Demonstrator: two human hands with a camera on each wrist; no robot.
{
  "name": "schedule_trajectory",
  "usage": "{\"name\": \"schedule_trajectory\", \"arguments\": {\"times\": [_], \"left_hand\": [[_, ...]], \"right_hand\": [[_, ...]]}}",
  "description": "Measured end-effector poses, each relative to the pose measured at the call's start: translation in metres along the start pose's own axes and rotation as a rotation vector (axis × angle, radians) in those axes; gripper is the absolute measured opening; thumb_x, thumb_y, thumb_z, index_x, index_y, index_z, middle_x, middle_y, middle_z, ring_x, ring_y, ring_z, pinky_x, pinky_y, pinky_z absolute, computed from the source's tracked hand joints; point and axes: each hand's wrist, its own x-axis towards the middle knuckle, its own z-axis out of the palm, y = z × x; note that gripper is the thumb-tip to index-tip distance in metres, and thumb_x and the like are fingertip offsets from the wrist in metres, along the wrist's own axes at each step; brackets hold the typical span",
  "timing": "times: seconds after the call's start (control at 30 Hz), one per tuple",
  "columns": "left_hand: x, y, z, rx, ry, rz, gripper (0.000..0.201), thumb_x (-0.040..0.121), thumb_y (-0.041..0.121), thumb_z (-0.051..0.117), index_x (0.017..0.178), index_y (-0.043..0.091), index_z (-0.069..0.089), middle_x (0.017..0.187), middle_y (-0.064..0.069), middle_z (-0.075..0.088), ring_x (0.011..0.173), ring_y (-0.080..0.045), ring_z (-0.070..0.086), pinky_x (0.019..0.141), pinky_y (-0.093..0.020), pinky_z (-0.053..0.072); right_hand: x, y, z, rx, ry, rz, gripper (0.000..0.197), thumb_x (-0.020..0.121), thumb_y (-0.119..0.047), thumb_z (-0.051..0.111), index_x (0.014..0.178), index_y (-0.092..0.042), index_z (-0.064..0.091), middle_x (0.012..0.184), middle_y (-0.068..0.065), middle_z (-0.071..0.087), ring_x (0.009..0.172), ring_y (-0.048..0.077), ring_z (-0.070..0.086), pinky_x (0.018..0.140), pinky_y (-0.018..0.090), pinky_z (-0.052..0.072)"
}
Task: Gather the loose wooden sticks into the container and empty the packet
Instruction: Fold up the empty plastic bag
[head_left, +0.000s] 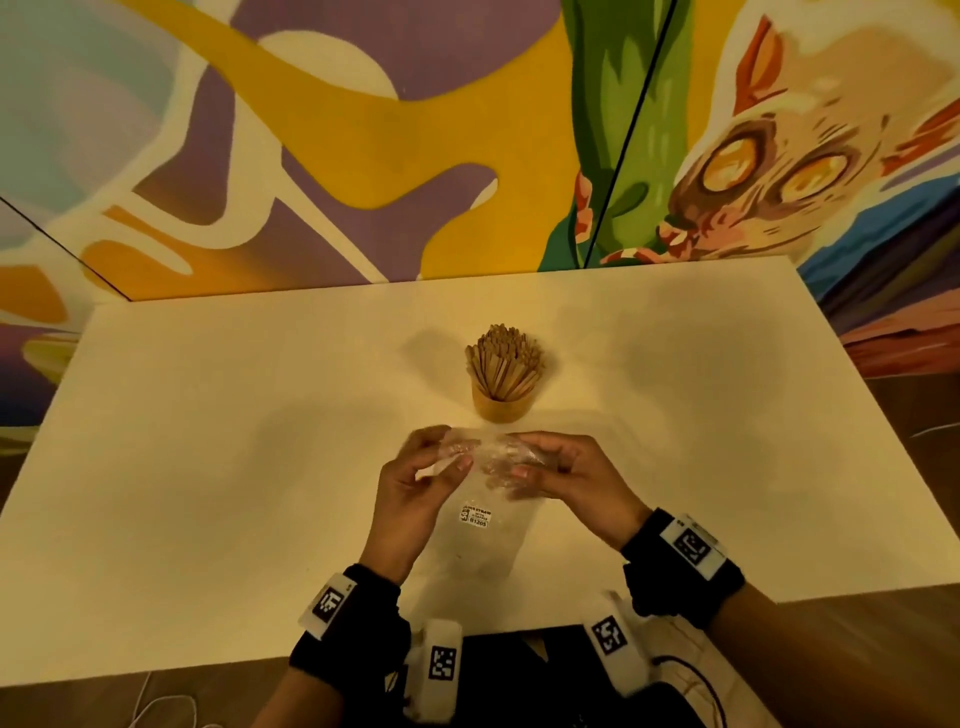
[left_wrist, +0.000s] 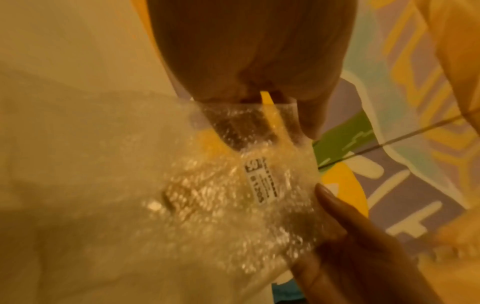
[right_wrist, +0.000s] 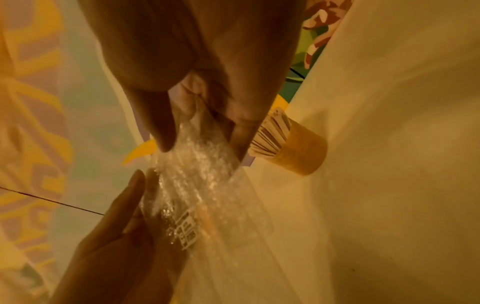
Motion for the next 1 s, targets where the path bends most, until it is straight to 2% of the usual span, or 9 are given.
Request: {"name": "schedule_trajectory", "arguments": {"times": [0.07,0.13,0.23,0.3,0.5,0.63,0.73,0.83,1.0], "left_hand": [[0.0,-0.004,-0.004,0.159,0.033,0.101,0.019,0.078,0.034,0.074,0.094,0.024,0.078,0.132,0.005,0.053,0.123,-0.007,0.049,0.094,-0.019,0.044],[-0.001,-0.004,-0.005,0.079,-0.019,0.056,0.019,0.078,0.026,0.075,0.094,0.016,0.078,0.136,0.0,0.056,0.126,-0.008,0.05,0.101,-0.023,0.043],[-0.004,0.004,-0.001,-0.051,-0.043,-0.052,0.015,0.083,0.0,0.068,0.094,0.006,0.076,0.101,-0.008,0.075,0.093,-0.015,0.067,0.078,-0.031,0.051],[-0.004,0.005,0.0,-0.014,0.016,-0.058,0.02,0.084,-0.004,0.065,0.093,0.011,0.075,0.087,-0.002,0.076,0.077,-0.01,0.067,0.063,-0.023,0.05],[-0.003,0.004,0.002,-0.068,0.088,-0.114,0.021,0.087,0.0,0.066,0.105,0.01,0.063,0.082,-0.008,0.075,0.069,-0.016,0.068,0.052,-0.028,0.055],[-0.002,0.003,-0.003,-0.1,0.084,-0.155,0.028,0.088,-0.003,0.063,0.106,0.01,0.046,0.089,-0.009,0.076,0.071,-0.021,0.072,0.051,-0.024,0.051],[0.002,-0.001,-0.011,-0.091,0.131,-0.188,0.033,0.089,0.0,0.063,0.109,0.013,0.04,0.096,-0.013,0.075,0.078,-0.029,0.073,0.054,-0.026,0.051],[0.002,-0.009,-0.019,-0.085,0.118,-0.27,0.054,0.085,0.002,0.069,0.125,0.023,0.04,0.1,-0.012,0.074,0.083,-0.031,0.073,0.063,-0.034,0.055],[0.003,-0.034,-0.039,0.012,0.079,-0.376,0.068,0.086,0.006,0.068,0.142,0.031,0.038,0.093,-0.013,0.075,0.089,-0.033,0.071,0.078,-0.048,0.055]], "right_hand": [[0.0,0.0,0.002,0.034,-0.039,0.053,0.031,0.093,0.001,0.054,0.124,-0.003,0.061,0.107,0.02,0.072,0.095,0.034,0.071,0.079,0.036,0.058],[0.001,-0.001,0.004,0.067,-0.05,0.085,0.028,0.096,-0.001,0.051,0.12,-0.004,0.063,0.104,0.018,0.073,0.092,0.031,0.072,0.077,0.035,0.058],[0.006,0.002,0.005,-0.017,0.035,0.062,0.02,0.095,-0.008,0.056,0.108,-0.011,0.071,0.092,0.004,0.075,0.084,0.012,0.07,0.07,0.023,0.053],[0.008,0.004,0.005,-0.024,0.105,0.072,0.019,0.093,-0.015,0.061,0.106,-0.008,0.072,0.09,0.012,0.074,0.08,0.016,0.07,0.061,0.025,0.052],[0.017,0.015,0.012,0.087,0.327,0.118,0.024,0.088,-0.026,0.066,0.081,-0.006,0.076,0.075,0.014,0.071,0.062,0.024,0.066,0.055,0.034,0.058],[0.021,0.014,0.015,0.135,0.28,0.13,0.02,0.093,-0.021,0.062,0.095,-0.003,0.073,0.069,0.004,0.069,0.057,0.021,0.067,0.048,0.029,0.055],[0.02,0.021,0.019,0.084,0.163,0.197,0.016,0.088,-0.012,0.068,0.098,-0.001,0.069,0.084,0.016,0.073,0.07,0.033,0.07,0.05,0.029,0.054],[0.023,0.035,0.019,0.081,0.206,0.224,0.009,0.088,-0.005,0.066,0.092,0.004,0.066,0.082,0.022,0.073,0.063,0.033,0.07,0.052,0.032,0.055],[0.036,0.057,0.01,0.069,0.222,0.298,0.027,0.09,-0.018,0.066,0.097,0.008,0.06,0.095,0.03,0.068,0.073,0.04,0.07,0.053,0.032,0.055]]}}
